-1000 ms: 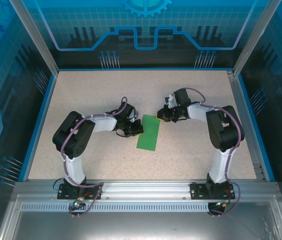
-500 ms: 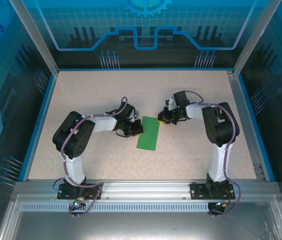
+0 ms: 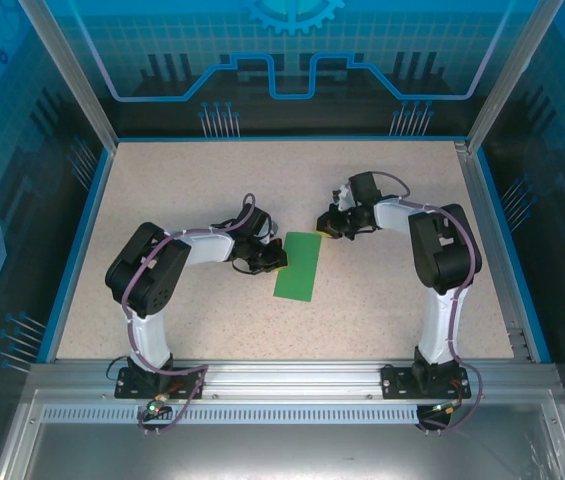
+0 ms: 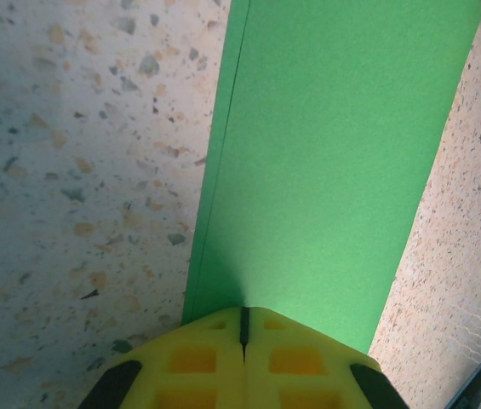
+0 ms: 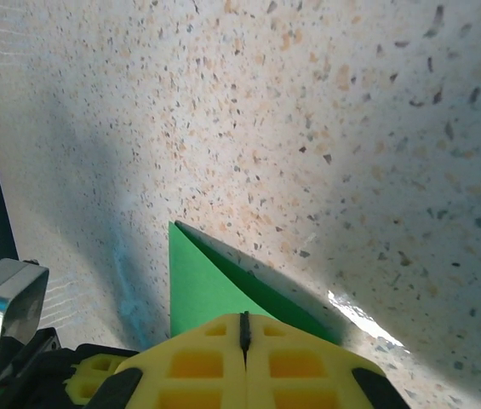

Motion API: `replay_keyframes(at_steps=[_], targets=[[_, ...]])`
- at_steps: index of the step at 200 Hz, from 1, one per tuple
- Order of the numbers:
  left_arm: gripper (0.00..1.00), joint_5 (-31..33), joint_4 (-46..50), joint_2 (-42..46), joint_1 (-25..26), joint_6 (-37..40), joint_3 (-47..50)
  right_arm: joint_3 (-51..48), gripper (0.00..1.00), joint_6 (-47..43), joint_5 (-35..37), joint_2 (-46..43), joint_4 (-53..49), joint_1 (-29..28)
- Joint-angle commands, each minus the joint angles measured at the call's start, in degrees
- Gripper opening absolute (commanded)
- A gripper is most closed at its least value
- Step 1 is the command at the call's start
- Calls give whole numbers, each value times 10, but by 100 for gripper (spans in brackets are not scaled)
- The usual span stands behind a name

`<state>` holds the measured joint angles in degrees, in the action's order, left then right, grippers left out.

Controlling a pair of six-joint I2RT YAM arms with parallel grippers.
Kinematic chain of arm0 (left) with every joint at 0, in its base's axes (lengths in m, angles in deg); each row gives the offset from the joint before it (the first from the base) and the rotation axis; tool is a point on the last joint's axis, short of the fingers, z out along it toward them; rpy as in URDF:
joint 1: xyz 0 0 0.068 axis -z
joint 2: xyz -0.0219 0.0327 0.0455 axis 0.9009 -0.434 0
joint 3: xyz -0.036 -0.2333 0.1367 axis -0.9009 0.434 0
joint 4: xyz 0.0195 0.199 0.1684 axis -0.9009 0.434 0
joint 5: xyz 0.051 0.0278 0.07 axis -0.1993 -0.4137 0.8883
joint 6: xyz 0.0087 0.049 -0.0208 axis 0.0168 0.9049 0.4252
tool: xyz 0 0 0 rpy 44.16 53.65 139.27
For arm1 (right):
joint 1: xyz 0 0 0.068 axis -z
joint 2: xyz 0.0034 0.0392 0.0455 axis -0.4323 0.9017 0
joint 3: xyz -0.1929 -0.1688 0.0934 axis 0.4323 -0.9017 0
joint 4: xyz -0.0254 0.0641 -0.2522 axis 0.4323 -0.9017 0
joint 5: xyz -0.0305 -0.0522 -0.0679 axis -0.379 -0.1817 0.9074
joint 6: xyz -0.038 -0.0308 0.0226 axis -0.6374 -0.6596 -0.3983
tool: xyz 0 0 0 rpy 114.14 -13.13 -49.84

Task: Fold a paper plane with a square sheet of paper (pick it up from the middle)
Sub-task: Fold the square sheet of paper in half at the center of the table.

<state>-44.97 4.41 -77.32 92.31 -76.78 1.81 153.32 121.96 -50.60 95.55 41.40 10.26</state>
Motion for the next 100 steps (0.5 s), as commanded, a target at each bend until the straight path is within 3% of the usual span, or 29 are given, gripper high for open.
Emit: replay_keyframes(at_steps=[1,57,100], targets=[[0,32,53,-32,5,13,14,5,5,6,-9,21,-11,11],[0,32,55,-31,5,15,15,-24,4,17,9,55,10,9],[0,34,56,-31,5,14,14,-14,5,5,2,-9,1,10]])
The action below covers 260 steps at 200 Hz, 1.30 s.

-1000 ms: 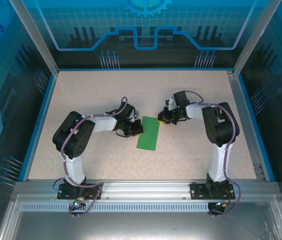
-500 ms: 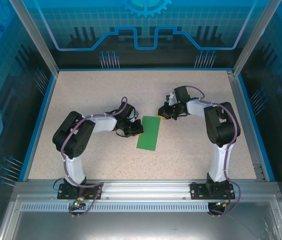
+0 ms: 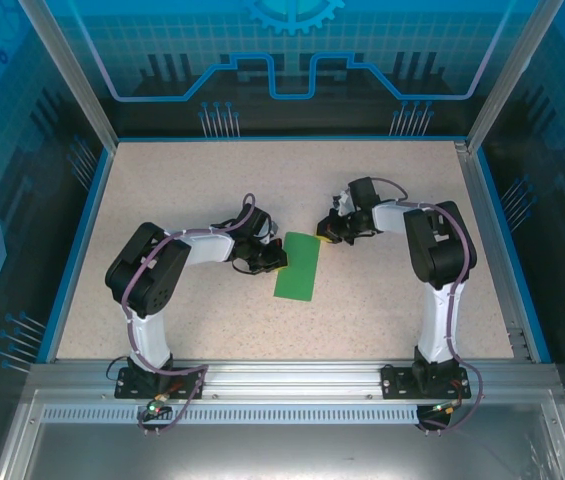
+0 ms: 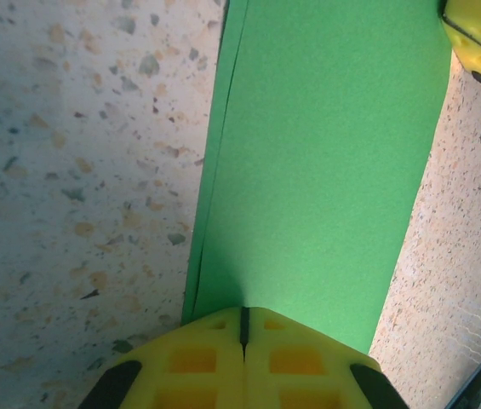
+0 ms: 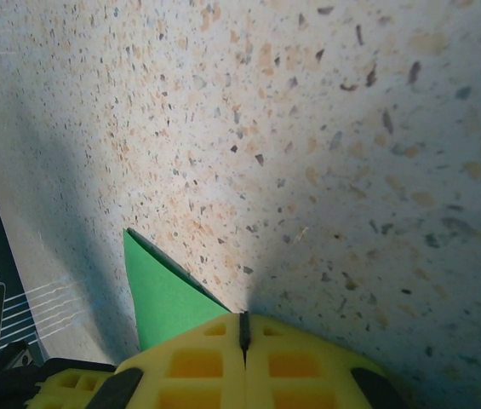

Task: Fold a paper plane with a square sheet of paper (pick it up from the middle)
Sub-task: Fold the square sheet of paper in half at the center of the table.

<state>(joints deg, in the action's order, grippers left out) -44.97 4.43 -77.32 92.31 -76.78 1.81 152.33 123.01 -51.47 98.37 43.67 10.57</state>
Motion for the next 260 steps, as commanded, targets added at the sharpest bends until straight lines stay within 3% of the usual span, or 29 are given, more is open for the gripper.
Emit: replay_keyframes(at_steps=[1,74,123,149,191,260], targets=[[0,34,56,-31,5,14,14,-4,5,-6,10,-40,-22,7],[0,31,55,-30,5,10,9,-101,7,-1,0,-187,-4,-23],[0,29,54,-31,5,9,14,-231,7,46,2,-260,66,-97],[0,33,55,-29,5,11,17,-292,9,63,38,-302,72,-146],[0,32,50,-34,5,10,18,-358,10,100,19,-283,163,-187],[0,33,53,-35,5,14,18,-377,9,78,65,-257,118,-198]])
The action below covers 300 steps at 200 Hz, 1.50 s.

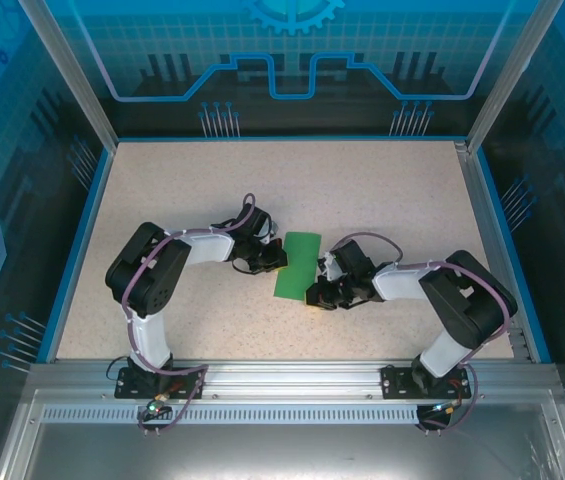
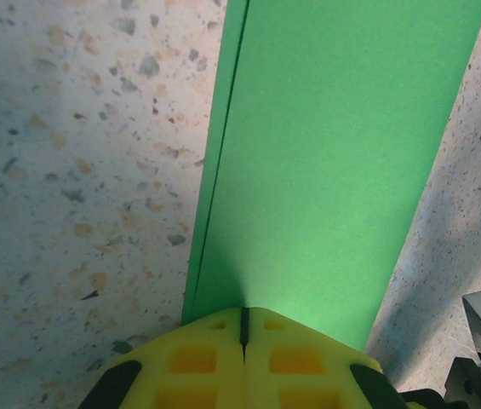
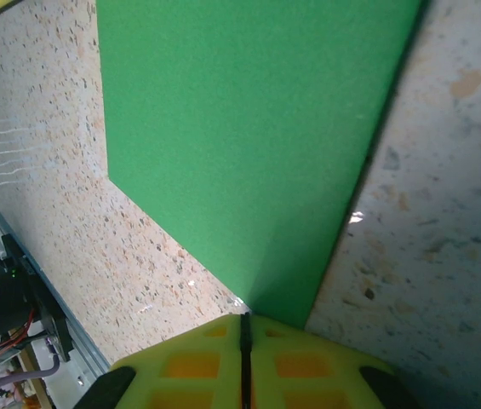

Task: Fold a paper plane with a square sheet of paper (pick it up from the middle)
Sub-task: Fold the square sheet of paper in half at the center of the table.

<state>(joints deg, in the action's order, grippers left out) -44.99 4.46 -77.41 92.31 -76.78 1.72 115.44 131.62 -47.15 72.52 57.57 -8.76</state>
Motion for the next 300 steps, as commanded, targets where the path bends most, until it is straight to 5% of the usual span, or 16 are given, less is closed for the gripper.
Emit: replay_keyframes(at_steps=[1,41,123,194,300], targets=[[0,33,53,-35,5,14,19,-7,9,-7,21,1,-21,-4],[0,33,54,-31,5,15,19,31,10,-14,9,-50,-25,7],[0,32,59,-34,5,18,14,8,10,3,-9,16,28,23],[0,30,56,-35,5,16,15,23,11,3,-19,-17,32,50],[0,30,55,-33,5,16,19,90,9,-16,-30,107,23,85]])
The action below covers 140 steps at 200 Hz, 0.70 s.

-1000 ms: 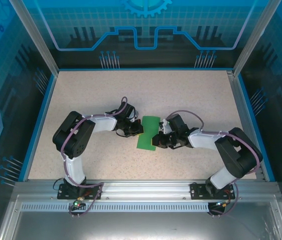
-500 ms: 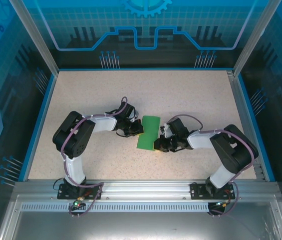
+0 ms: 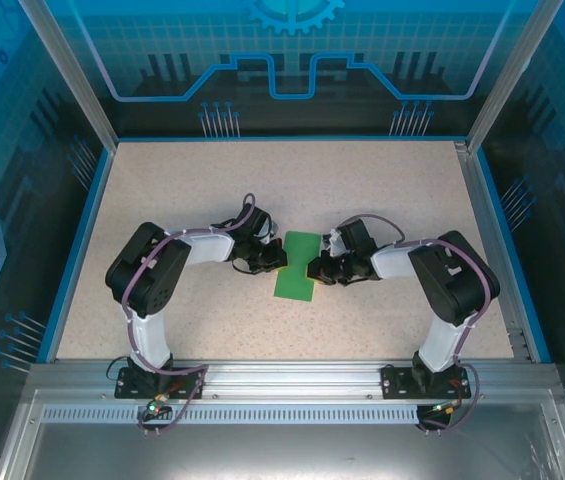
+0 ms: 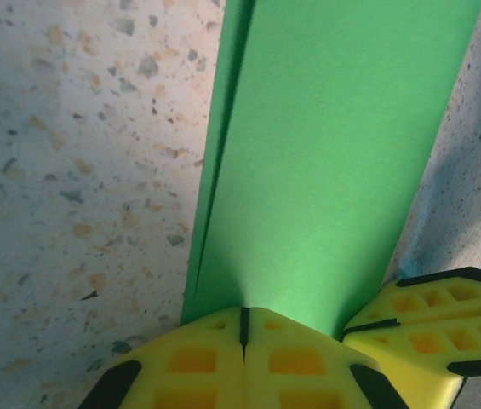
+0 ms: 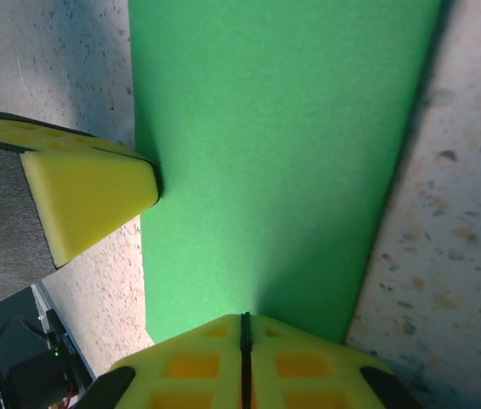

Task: Fold a paper plane with a square sheet of paper (pick it up from the middle)
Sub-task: Fold the square sheet of paper in half at the center of the table.

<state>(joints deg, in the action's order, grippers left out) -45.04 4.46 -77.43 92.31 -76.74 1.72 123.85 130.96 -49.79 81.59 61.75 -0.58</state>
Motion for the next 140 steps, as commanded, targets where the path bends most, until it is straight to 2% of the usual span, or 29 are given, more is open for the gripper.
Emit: replay_keyframes(at_steps=[1,45,96,140], targets=[[0,31,55,-33,5,16,19,7,9,-10,-4,15,-19,3],[0,31,58,-32,5,17,15,60,11,-29,0,-27,-62,20],[0,30,60,-33,5,17,12,120,10,-43,1,26,-85,49],[0,32,61,-31,5,17,14,135,11,-43,16,74,-111,51]])
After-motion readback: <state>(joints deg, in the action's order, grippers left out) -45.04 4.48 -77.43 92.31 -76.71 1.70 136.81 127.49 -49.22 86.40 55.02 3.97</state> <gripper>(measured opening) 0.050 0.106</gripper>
